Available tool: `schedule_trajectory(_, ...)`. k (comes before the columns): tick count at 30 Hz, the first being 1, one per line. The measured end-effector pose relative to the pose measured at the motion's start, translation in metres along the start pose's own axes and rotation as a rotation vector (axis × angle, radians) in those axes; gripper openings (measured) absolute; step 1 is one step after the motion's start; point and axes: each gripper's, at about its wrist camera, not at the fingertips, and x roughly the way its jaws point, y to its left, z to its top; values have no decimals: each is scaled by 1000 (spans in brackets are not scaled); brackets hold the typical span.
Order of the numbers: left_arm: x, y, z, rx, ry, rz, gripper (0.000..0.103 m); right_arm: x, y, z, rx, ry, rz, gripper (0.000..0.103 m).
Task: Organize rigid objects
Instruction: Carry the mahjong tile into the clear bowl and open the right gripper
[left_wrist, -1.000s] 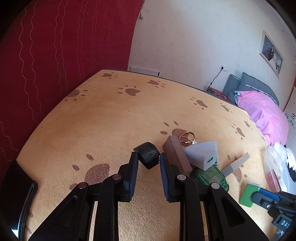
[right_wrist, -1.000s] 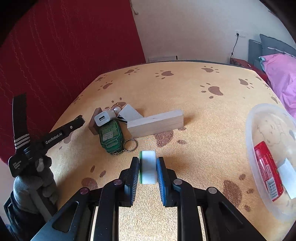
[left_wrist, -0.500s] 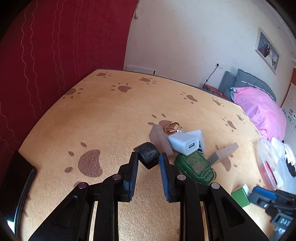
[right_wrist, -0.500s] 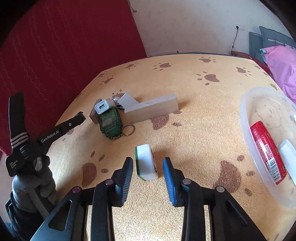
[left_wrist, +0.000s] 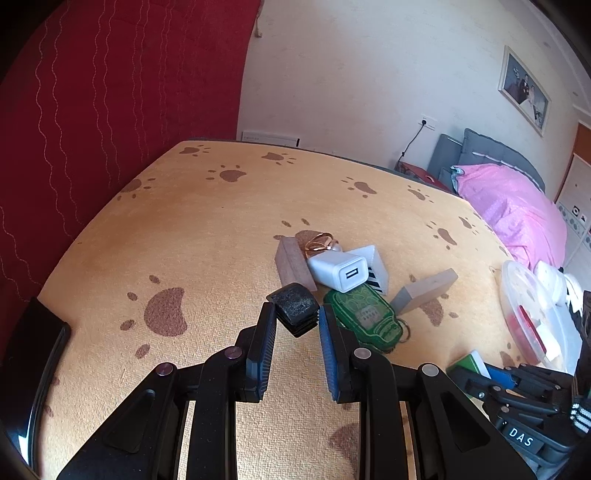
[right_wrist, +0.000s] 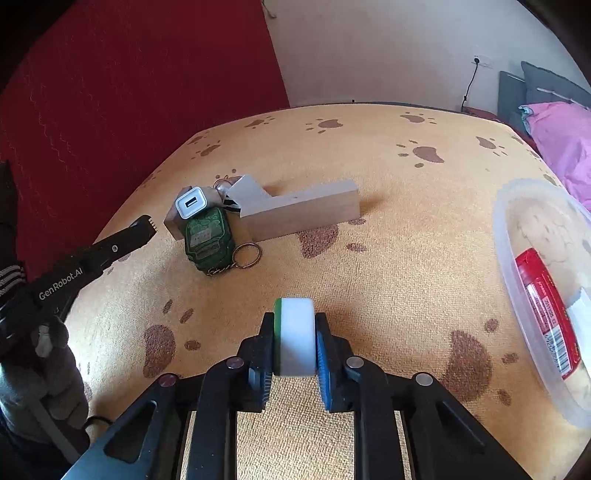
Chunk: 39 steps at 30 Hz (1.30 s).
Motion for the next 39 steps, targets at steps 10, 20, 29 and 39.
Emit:
schedule_trajectory(10, -5, -29, 1, 57, 1, -34, 24, -57, -32, 0, 67, -122, -20, 21)
schedule_trajectory(20, -14, -73, 1, 134, 1, -83, 24, -96, -84, -5, 158, -219, -91, 21)
schedule_trajectory(29, -18, -117, -1, 211, 5, -125, 24, -110, -135, -15, 246, -257, -173, 46)
schedule_trajectory(39, -14, -170, -6, 296, 26, -181, 24, -119, -162, -35, 262, -263, -206, 49)
